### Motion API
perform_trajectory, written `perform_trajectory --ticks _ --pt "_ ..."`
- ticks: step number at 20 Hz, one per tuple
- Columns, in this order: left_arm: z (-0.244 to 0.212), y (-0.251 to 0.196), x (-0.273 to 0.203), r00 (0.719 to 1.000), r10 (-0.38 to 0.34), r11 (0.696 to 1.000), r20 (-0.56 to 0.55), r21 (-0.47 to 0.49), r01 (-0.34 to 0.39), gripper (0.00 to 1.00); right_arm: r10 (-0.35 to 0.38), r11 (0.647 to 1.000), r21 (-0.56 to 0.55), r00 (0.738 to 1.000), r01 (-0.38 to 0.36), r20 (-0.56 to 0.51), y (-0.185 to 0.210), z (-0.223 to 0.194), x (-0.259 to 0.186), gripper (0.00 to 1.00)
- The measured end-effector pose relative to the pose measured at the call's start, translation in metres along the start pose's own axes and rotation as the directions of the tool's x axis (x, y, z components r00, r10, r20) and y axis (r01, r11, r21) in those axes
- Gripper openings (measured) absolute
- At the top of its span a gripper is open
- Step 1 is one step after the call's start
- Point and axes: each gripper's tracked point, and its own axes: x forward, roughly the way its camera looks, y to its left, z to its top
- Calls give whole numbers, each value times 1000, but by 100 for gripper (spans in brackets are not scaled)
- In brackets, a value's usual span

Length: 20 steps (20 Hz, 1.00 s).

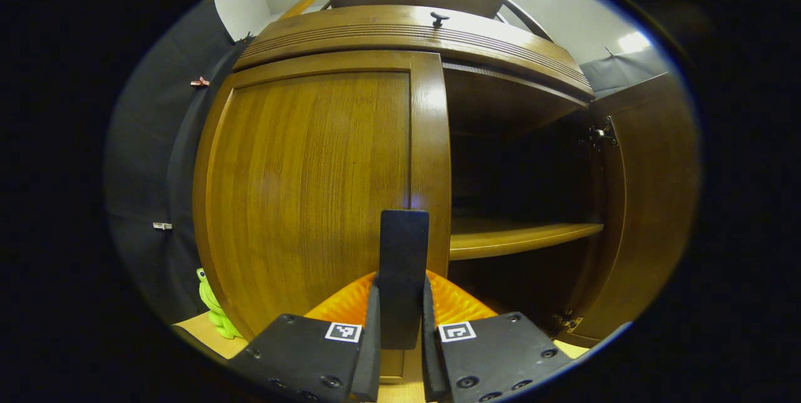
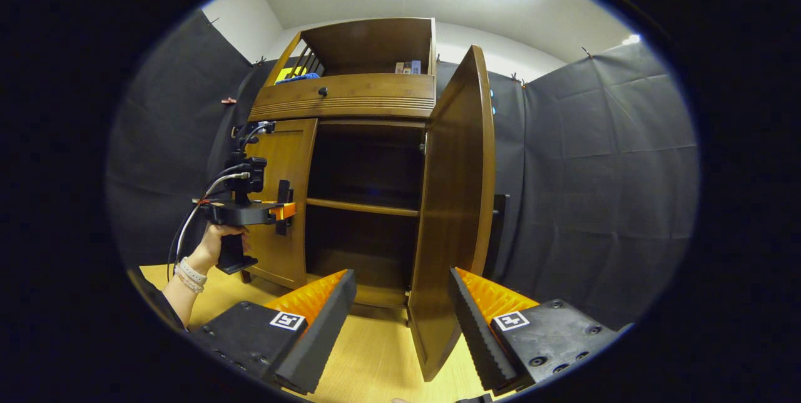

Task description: Open the right door of the double-door shoe cabinet with the right hand, and open the left door with the left hand.

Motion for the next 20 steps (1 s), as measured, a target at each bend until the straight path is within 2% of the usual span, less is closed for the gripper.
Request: perform_trajectory --ticks 8,20 --pt "2 4 -37 998 -70 997 1 -35 70 29 30 999 27 1000 -30 2 22 5 -5 93" --pt "8 28 -110 990 -138 990 -17 -39 138 29 128 991 42 992 -128 -5 77 7 -7 93"
